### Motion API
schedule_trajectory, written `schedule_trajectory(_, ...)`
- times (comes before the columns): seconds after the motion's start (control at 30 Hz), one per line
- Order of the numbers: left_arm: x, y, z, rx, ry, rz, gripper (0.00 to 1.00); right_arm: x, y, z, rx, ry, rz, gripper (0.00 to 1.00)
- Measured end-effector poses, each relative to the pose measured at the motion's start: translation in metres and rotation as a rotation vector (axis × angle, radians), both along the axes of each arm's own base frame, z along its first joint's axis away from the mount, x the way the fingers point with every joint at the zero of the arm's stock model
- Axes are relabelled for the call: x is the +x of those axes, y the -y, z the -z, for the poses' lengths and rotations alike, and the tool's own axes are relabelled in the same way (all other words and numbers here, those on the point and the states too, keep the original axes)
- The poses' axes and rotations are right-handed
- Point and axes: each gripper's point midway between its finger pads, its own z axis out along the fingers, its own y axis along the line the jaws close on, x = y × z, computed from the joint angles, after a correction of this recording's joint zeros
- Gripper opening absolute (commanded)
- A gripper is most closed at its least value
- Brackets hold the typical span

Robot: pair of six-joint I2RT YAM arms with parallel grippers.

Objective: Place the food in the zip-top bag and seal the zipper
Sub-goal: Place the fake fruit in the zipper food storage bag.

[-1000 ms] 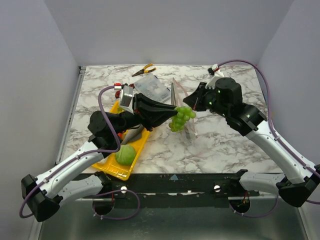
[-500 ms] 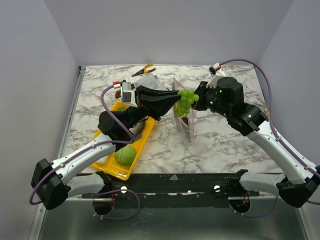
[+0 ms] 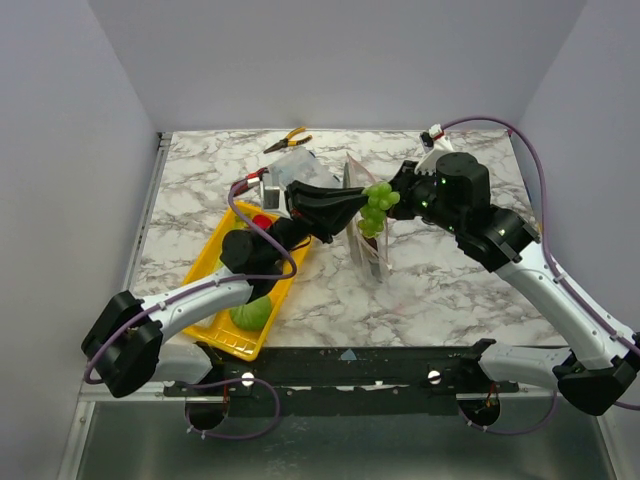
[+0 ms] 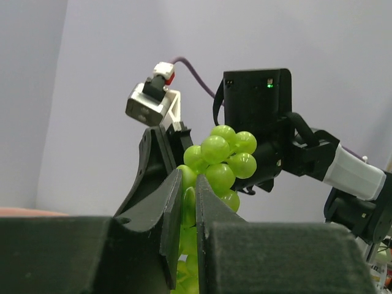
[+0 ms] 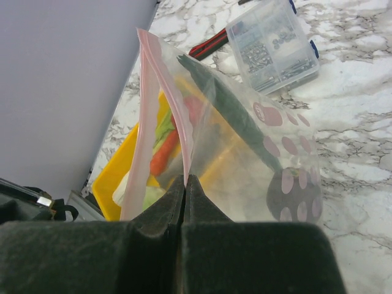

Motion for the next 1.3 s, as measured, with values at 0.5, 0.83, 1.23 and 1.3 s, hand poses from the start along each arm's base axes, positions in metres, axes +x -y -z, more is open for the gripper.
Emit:
schedule_trajectory(0.5,0.006,-0.015,0.039,0.098,-0.153,-0.088,0.88,0.000,0.000,0.001,-0.003,-0.003,0.000,0.01)
schedule_trajectory(0.83,-0.008,-0.064,0.029,0.247,-0.229,-0.252,0.92,0.000,0.001,0.001,-0.004,-0.001,0.004,0.01)
schedule_trajectory(1.23,0.018,-0.176,0.128,0.530,-0.590,-0.708,0.98,0.001,0.002,0.001,-0.006,0.000,0.008,0.01)
schedule_trajectory(1.3,0.025,-0.190,0.155,0.587,-0.666,-0.763,0.99,0.001,0.002,0.001,-0.006,0.000,0.008,0.01)
